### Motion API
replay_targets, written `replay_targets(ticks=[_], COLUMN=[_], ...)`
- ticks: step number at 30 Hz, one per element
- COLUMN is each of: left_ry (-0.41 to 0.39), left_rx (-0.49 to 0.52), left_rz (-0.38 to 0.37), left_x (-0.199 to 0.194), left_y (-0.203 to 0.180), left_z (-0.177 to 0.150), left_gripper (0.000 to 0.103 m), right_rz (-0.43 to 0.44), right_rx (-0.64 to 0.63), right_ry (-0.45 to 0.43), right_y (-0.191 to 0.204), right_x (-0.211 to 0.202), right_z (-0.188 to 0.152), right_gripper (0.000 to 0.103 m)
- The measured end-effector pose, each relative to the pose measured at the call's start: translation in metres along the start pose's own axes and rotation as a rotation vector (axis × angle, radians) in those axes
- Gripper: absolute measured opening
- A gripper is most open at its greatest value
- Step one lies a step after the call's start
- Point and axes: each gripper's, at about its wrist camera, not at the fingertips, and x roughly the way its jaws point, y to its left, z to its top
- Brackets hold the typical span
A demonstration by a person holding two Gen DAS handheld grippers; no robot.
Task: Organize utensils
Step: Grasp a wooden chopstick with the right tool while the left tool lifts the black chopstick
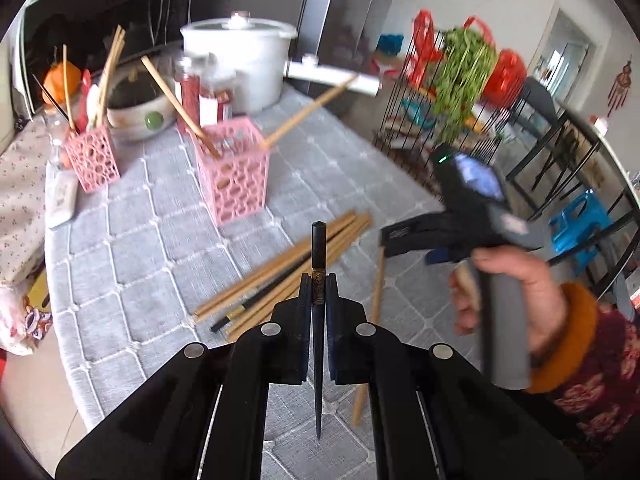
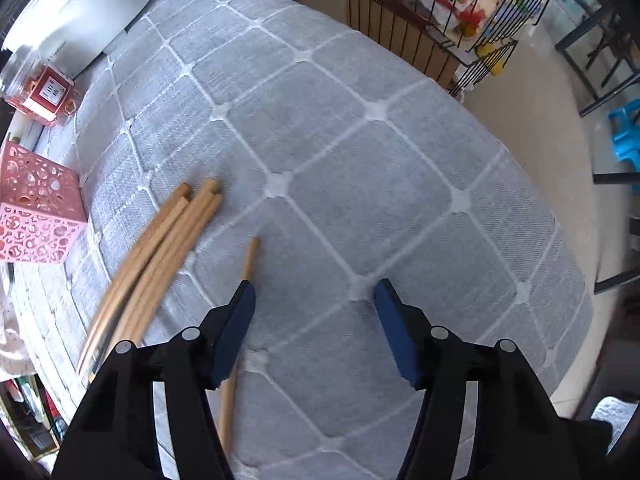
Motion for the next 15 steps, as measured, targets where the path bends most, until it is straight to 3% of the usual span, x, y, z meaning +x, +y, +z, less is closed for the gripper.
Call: replay_targets(ticks=[2, 7, 12, 14, 15], left_ry=[-0.015, -0.043, -0.049, -0.051, -0.053], left_rx=[0.000, -0.006, -0.013, -0.015, -0.016], left_rz=[-0.006, -0.012, -0.011, -0.009, -0.007], left_x=[-0.003, -0.016, -0.017, -0.017, -0.019], left_y=[-0.002, -0.002, 0.000, 0.001, 0.001], left_z=[0.003, 0.007, 0.008, 0.007, 0.007], left_gripper=[0.006, 0.006, 0.006, 0.006, 0.006], right_rz=[-0.020, 0.089, 0.101, 0.080, 0.066], right_rx=[0.015, 0.101, 0.045, -0.003, -0.032], right_ry=[-0.010, -0.009, -0.044, 0.003, 0.032], right_y=[0.001, -0.020, -0.006, 0.010, 0.019], right_x=[-0.001, -0.014, -0.024, -0.012, -0.004], right_z=[-0.003, 0.003, 0.007, 0.005, 0.004], right_gripper=[0.059, 0.058, 0.057, 0.047, 0.037])
